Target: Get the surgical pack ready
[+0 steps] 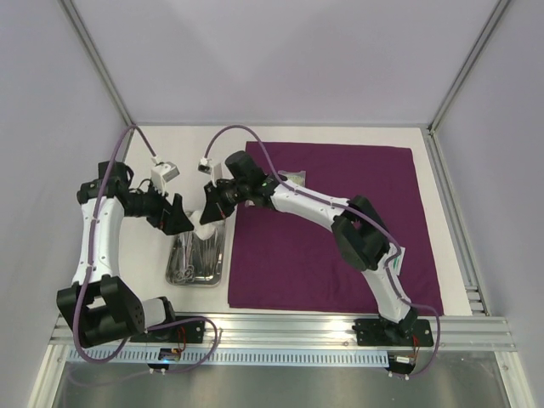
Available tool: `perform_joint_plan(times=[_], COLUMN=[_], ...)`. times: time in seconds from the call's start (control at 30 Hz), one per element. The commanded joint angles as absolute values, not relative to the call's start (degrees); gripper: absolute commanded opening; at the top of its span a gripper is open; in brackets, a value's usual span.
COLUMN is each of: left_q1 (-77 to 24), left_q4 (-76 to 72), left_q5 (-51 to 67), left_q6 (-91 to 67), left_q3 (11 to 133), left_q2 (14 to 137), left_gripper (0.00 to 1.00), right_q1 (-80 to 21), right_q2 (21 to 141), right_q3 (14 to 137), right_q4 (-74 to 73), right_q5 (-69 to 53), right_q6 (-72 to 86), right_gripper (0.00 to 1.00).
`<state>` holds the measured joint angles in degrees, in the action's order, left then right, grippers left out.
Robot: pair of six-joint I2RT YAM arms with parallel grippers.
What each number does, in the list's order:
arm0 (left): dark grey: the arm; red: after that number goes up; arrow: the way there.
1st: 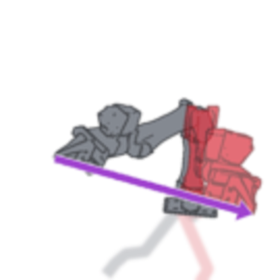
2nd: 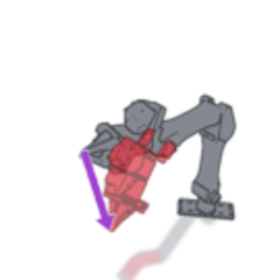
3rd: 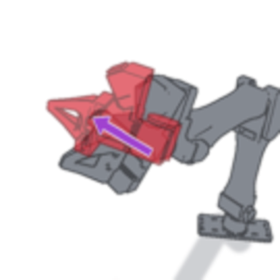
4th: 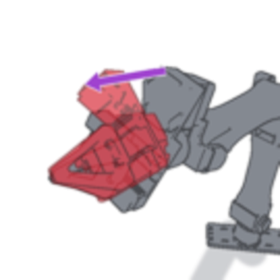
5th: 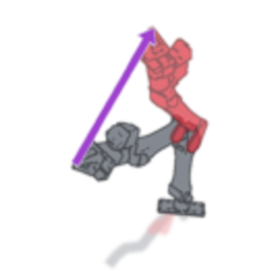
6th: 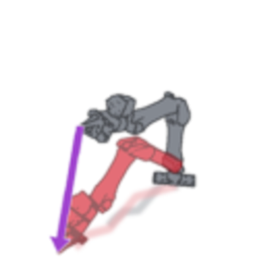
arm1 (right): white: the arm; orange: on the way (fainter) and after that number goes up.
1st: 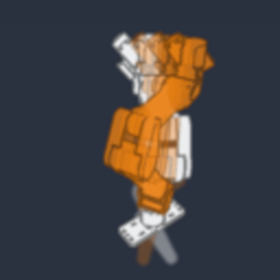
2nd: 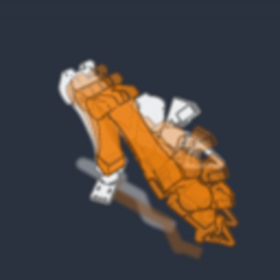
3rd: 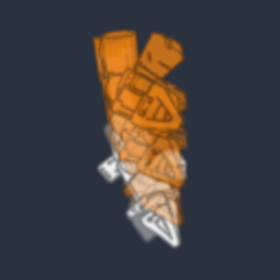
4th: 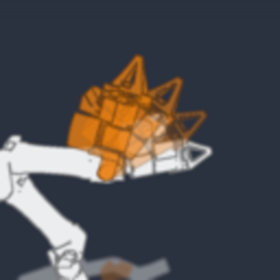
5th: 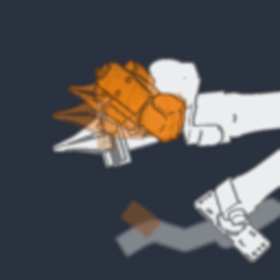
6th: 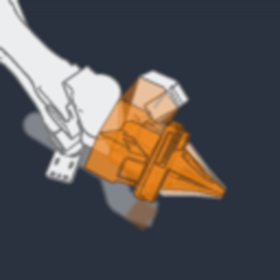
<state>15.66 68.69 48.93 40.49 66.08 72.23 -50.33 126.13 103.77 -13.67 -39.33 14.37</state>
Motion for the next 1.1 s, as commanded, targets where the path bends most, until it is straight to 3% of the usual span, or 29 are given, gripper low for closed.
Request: perform_joint_plan(times=[0.0,0.23,0.77,0.87,0.97,1.0,1.07], left_q1=[13.37,13.27,12.31,11.43,11.43,11.43,11.51], left_q4=[63.47,59.68,69.16,68.91,68.03,67.68,65.75], left_q5=[49.58,50.36,60.82,60.21,59.86,59.94,59.59], left_q6=[42.63,39.46,51.50,51.77,50.45,49.14,47.03], left_q3=[65.66,66.80,66.89,66.01,65.57,65.39,64.87], left_q2=[72.77,78.21,83.67,83.76,83.58,83.50,82.89], left_gripper=[0.97,0.91,0.64,0.53,0.28,0.14,0.00], right_q1=[-50.45,-50.54,-50.54,-50.54,-50.45,-50.45,-50.27], right_q2=[120.95,119.88,120.94,121.55,122.34,122.78,123.13], right_q3=[101.70,100.63,101.78,102.83,103.80,104.06,104.32], right_q4=[-7.39,-5.62,-5.01,-5.18,-5.80,-5.89,-5.89], right_q5=[-41.74,-43.59,-47.19,-47.72,-47.81,-47.81,-47.29], right_q6=[11.60,11.08,8.96,8.96,9.14,9.31,10.45], right_gripper=[0.00,0.00,0.00,0.01,0.01,0.01,0.06])
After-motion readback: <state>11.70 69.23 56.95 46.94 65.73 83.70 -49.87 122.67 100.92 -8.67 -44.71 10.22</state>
